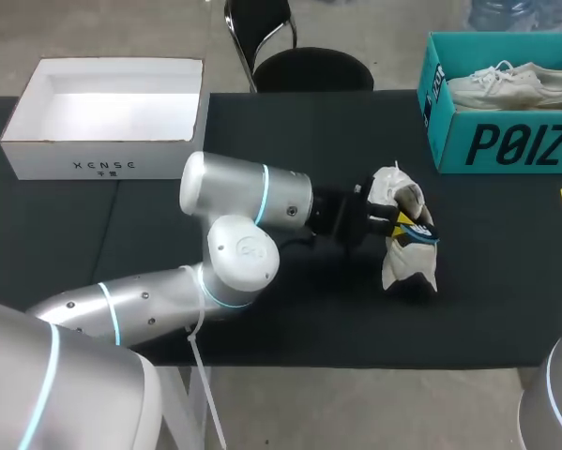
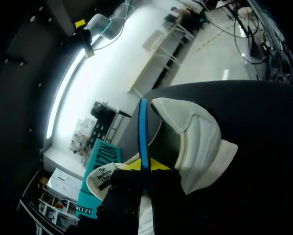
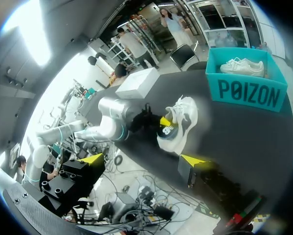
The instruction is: Take the shoe out of the shoebox, open the shoe tongue, remove and reinsert the insole, then place the shoe into the shoebox
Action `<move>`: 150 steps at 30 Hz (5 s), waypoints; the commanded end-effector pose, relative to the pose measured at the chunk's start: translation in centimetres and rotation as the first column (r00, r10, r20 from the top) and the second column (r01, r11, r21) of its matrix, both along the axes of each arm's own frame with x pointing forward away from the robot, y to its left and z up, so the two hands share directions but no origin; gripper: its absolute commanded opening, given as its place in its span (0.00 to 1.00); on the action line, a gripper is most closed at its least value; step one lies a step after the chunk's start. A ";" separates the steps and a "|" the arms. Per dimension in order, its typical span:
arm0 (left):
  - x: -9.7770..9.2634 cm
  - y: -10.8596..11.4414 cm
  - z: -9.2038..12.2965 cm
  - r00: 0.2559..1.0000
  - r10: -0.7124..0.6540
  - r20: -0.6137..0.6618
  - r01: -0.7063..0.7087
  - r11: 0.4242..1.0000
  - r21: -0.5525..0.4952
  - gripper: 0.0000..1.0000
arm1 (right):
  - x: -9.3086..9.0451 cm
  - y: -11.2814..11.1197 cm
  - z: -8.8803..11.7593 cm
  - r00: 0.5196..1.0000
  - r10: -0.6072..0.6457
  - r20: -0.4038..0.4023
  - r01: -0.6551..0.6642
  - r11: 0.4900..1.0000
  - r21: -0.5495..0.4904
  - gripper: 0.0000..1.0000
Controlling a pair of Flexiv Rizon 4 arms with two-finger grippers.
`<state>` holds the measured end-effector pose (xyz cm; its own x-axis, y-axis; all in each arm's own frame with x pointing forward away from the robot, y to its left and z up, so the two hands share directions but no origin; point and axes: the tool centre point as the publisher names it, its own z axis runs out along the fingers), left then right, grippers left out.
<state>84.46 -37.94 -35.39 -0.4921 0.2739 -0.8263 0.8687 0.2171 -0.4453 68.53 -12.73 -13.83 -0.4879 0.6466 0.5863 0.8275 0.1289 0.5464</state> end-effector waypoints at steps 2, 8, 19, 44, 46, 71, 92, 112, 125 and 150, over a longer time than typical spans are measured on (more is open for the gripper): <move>1.0 -0.7 0.2 1.000 -0.020 -0.001 0.020 0.999 0.042 0.00 | -1.2 0.0 0.0 1.000 -0.016 0.012 0.016 1.000 -0.003 1.00; -0.3 -1.1 0.5 0.999 -0.038 -0.022 0.038 0.999 0.023 0.23 | -1.2 0.0 0.0 1.000 -0.016 0.012 0.016 1.000 -0.003 1.00; -2.0 -0.7 1.7 0.998 -0.038 -0.044 0.037 0.999 -0.015 0.25 | -1.2 0.0 0.0 1.000 -0.016 0.012 0.016 1.000 -0.003 1.00; -1.7 -2.0 0.3 0.997 -0.062 -0.052 0.062 0.998 -0.013 0.00 | -1.2 0.0 0.0 1.000 -0.016 0.012 0.016 1.000 -0.003 1.00; -1.0 -1.8 0.0 0.997 -0.053 -0.048 0.053 0.999 0.009 0.00 | -1.2 0.0 0.0 1.000 -0.016 0.012 0.016 1.000 -0.003 1.00; -2.8 -0.4 3.5 0.984 -0.156 -0.084 0.162 0.984 0.072 1.00 | -1.2 0.0 0.0 1.000 -0.016 0.012 0.016 1.000 -0.003 1.00; -2.2 -0.8 8.5 0.799 -0.599 -0.047 0.409 0.485 0.773 0.00 | -1.2 0.0 0.0 1.000 -0.016 0.012 0.016 1.000 -0.003 1.00; -3.6 2.6 4.9 0.725 -0.639 -0.257 0.307 -0.034 0.951 0.00 | -1.2 0.0 0.0 1.000 -0.016 0.012 0.016 1.000 -0.003 1.00; -3.3 1.2 3.2 0.743 -0.623 -0.245 0.285 -0.037 0.958 0.00 | -1.2 0.0 0.0 1.000 -0.016 0.012 0.016 1.000 -0.003 1.00; -3.4 1.9 0.9 0.877 -0.448 -0.170 0.271 0.172 0.947 0.00 | -1.2 0.0 0.0 1.000 -0.016 0.012 0.016 1.000 -0.003 1.00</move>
<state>80.95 -36.52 -35.06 -0.0303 0.9883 0.1497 0.9971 0.0403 -0.0648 68.53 -12.74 -13.82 -0.4878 0.6466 0.5864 0.8277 0.1292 0.5461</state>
